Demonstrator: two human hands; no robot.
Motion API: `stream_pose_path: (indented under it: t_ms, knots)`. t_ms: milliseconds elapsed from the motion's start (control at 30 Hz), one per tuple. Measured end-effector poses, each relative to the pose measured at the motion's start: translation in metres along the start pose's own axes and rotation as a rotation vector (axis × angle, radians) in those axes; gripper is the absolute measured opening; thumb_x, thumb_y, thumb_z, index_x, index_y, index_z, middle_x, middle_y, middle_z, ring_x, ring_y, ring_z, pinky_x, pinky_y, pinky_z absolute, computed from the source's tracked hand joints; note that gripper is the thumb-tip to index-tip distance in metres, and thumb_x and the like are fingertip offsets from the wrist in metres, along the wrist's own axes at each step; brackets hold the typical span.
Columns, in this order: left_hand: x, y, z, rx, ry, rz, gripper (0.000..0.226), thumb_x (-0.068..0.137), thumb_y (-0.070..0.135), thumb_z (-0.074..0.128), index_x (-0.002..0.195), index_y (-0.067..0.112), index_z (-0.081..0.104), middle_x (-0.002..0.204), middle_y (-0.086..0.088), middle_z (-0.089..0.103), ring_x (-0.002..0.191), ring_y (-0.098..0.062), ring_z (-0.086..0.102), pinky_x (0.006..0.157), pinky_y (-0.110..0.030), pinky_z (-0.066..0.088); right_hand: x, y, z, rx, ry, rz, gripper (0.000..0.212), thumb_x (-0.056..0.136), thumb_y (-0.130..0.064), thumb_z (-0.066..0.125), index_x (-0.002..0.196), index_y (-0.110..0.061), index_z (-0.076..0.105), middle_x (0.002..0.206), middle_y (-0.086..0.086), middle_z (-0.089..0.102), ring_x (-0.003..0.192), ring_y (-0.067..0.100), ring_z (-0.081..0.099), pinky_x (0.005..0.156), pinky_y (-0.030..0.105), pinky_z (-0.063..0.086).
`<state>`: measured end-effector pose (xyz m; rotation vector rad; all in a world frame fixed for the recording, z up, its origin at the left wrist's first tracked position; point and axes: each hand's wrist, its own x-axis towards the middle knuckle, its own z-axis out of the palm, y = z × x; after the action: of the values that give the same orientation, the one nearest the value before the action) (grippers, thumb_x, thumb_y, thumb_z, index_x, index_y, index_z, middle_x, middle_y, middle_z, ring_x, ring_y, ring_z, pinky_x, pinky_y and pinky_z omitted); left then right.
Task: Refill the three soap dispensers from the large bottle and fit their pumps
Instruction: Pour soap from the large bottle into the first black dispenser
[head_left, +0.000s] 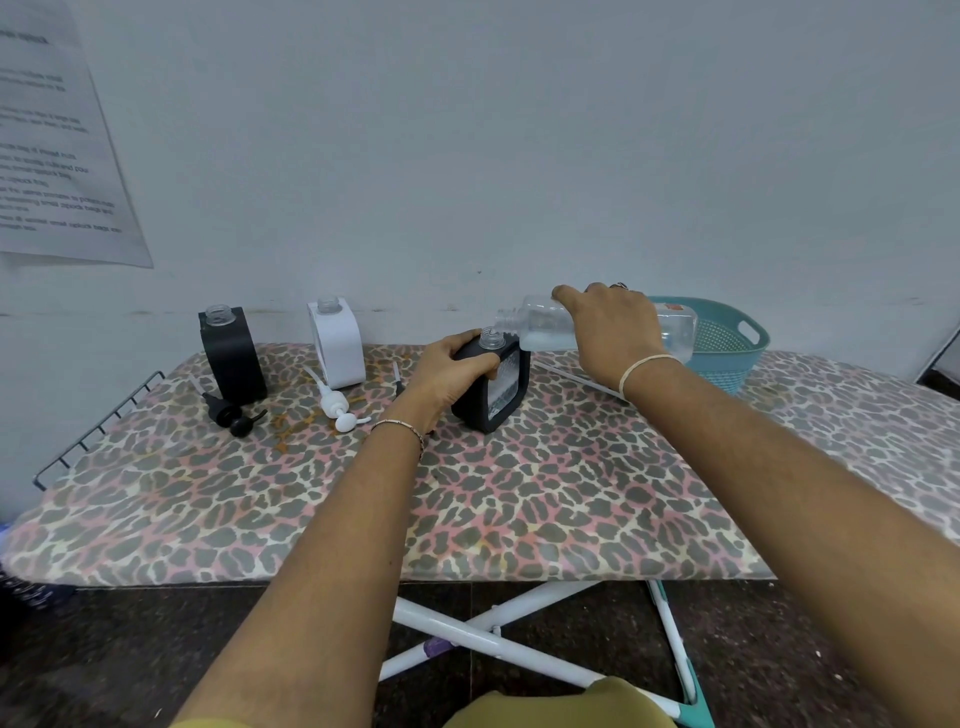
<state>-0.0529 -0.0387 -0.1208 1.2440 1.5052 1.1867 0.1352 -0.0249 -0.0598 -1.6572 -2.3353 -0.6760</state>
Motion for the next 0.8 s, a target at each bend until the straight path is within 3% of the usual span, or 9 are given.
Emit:
stream_pose_path:
  t_ms: [333,800]
  knots:
    - [0.0022,-0.0014,0.0000,0.007,0.002,-0.002,0.062,0.067,0.015,0.070,0.127,0.027,0.061,0.111,0.003,0.066,0.100,-0.014,0.061,0.085,-0.029,0.053,-0.0005,-0.0002,-0.0010,-0.011,0.006,-0.004,0.056,0.081,-0.001,0.057,0.132,-0.021,0.044,0.099,0.008,0.060,0.090,0.028,0.060,0.067,0.032,0.038]
    - [0.0004,0.0001,0.0003,-0.003,0.001,-0.009,0.060,0.067,0.015,0.069,0.125,0.030,0.062,0.107,0.008,0.066,0.097,-0.010,0.060,0.081,-0.026,0.052,-0.0051,-0.0007,0.0060,0.027,-0.037,0.035,0.057,0.078,-0.002,0.062,0.129,-0.019,0.042,0.094,0.007,0.058,0.087,0.027,0.058,0.062,0.032,0.035]
